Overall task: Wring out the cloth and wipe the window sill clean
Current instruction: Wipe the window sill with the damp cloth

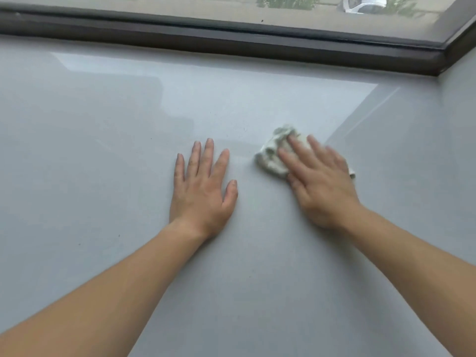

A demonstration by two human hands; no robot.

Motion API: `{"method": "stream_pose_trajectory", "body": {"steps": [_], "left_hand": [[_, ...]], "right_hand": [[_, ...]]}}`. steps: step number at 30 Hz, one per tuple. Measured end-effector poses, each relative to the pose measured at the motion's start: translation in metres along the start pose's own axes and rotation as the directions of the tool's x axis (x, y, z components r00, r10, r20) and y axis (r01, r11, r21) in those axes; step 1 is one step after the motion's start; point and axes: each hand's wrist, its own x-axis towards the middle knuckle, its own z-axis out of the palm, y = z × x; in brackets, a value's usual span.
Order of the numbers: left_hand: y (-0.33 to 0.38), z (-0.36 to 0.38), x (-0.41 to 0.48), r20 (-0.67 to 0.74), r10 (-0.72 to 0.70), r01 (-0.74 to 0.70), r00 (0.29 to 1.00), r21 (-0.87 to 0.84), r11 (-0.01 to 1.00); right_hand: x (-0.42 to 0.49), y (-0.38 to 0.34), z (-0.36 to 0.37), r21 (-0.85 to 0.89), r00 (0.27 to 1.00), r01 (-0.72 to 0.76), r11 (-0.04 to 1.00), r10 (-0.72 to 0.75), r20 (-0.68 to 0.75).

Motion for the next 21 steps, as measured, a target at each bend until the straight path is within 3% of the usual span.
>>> {"method": "stream_pose_trajectory", "body": {"steps": [3,5,6,8,10,12,14,17,19,21], "left_hand": [[0.000,0.002,0.000,-0.010,0.008,-0.008,1.000,-0.004,1.000],[0.000,0.003,0.000,-0.013,0.011,-0.011,1.000,-0.016,1.000],[0.001,0.003,-0.001,-0.019,0.013,-0.013,1.000,-0.019,1.000],[0.000,0.003,0.000,-0.034,0.014,-0.014,0.999,-0.015,1.000],[0.000,0.003,0.001,-0.045,0.021,-0.021,0.999,-0.016,1.000],[0.000,0.003,-0.001,-0.061,0.034,-0.034,0.998,-0.008,0.999],[0.000,0.000,0.004,-0.076,0.048,-0.047,0.996,0.009,0.999],[0.003,-0.006,0.030,-0.115,0.016,-0.021,0.993,-0.044,0.999],[0.009,-0.006,0.051,-0.122,-0.001,-0.009,0.992,-0.079,0.997],[0.015,-0.001,0.061,-0.086,-0.007,0.006,0.996,-0.021,1.000]], "right_hand": [[0.056,0.011,-0.009,0.092,0.939,-0.337,0.937,0.341,-0.041],[0.075,-0.009,-0.008,0.094,0.903,-0.422,0.902,0.427,-0.050],[0.075,-0.023,-0.004,0.067,0.936,-0.344,0.937,0.348,-0.059],[0.062,-0.042,0.003,0.006,0.999,-0.028,1.000,0.028,-0.030],[0.062,-0.028,-0.005,0.015,0.984,0.173,0.985,-0.174,0.042],[0.085,0.000,-0.012,0.001,0.989,0.137,0.991,-0.137,0.047],[0.113,0.024,-0.017,0.007,0.998,-0.064,0.998,0.064,0.002],[0.139,0.013,-0.017,0.057,0.945,-0.320,0.946,0.323,-0.053],[0.135,-0.011,-0.013,0.048,0.956,-0.289,0.956,0.291,-0.032],[0.119,-0.023,-0.011,0.018,0.995,-0.096,0.995,0.096,-0.012]]}}
